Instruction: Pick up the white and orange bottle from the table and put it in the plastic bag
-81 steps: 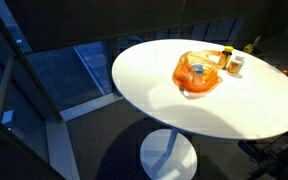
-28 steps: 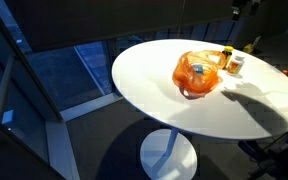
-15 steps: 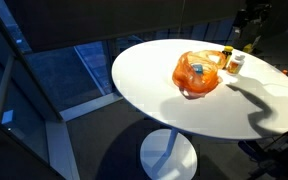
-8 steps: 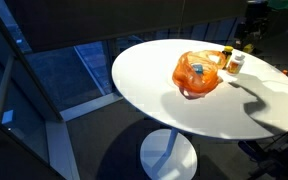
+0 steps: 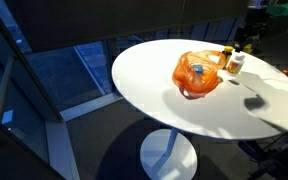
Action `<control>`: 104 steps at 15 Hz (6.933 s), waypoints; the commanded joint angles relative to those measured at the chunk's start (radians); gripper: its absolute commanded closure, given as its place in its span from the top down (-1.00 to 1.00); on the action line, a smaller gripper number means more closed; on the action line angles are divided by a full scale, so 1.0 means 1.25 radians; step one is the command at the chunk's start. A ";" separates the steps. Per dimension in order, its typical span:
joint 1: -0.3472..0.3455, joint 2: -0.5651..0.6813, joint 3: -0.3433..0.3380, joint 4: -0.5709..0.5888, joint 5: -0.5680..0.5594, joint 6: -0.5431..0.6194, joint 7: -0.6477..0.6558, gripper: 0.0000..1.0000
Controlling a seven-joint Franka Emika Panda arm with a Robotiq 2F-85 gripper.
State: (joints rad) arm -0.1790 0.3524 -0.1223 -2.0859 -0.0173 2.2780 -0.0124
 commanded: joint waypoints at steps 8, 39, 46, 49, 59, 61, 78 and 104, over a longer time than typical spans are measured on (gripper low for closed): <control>-0.011 0.035 0.003 -0.010 0.042 0.062 -0.038 0.77; 0.141 -0.121 0.103 -0.003 0.045 -0.013 0.013 -0.62; 0.183 -0.074 0.127 0.014 0.035 0.009 0.050 -0.62; 0.193 -0.040 0.128 0.039 0.032 0.010 0.069 -0.62; 0.220 0.094 0.121 0.169 0.021 0.005 0.119 -0.62; 0.223 0.123 0.117 0.196 0.017 0.004 0.129 -0.62; 0.235 0.192 0.060 0.298 -0.020 0.021 0.199 -0.62; 0.182 0.033 0.065 0.163 -0.025 -0.053 0.115 -0.62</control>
State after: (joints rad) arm 0.0651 0.4558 -0.0499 -1.8242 -0.0440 2.2302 0.1550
